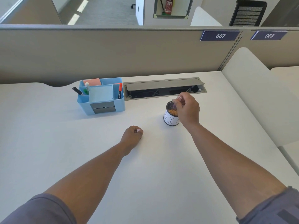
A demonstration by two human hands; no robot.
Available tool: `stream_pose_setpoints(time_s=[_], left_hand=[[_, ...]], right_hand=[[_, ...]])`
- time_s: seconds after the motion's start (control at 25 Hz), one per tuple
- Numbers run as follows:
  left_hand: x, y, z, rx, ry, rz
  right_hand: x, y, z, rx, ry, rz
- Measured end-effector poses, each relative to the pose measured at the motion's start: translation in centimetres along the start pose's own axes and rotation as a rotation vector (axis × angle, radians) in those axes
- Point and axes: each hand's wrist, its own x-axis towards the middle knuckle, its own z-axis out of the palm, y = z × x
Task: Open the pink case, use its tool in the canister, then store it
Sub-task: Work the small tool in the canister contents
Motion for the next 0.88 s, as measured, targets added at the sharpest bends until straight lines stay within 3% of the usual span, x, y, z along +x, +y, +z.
stream_pose_setpoints(time_s=[0.32, 0.48, 0.68, 0.88], left_hand=[[-0.09, 0.06, 0.04, -0.008, 0.002, -0.001], [-0.22, 0.04, -0.03, 0.0, 0.003, 0.002], [-0.28, 0.08, -0.03, 0.006, 0.001, 0.005], [-0.31, 0.03, -0.08, -0.004, 0.0, 0.007]], right_hand=[[0.3, -0.4, -0.15, 0.066, 0.058, -0.021], [0.52, 0.13, -0.08, -0.059, -0.018, -0.089], [0.37, -0.21, 0.11, 0.055, 0.038, -0.037], [0.19, 0.13, 0.13, -0.04, -0.018, -0.06]])
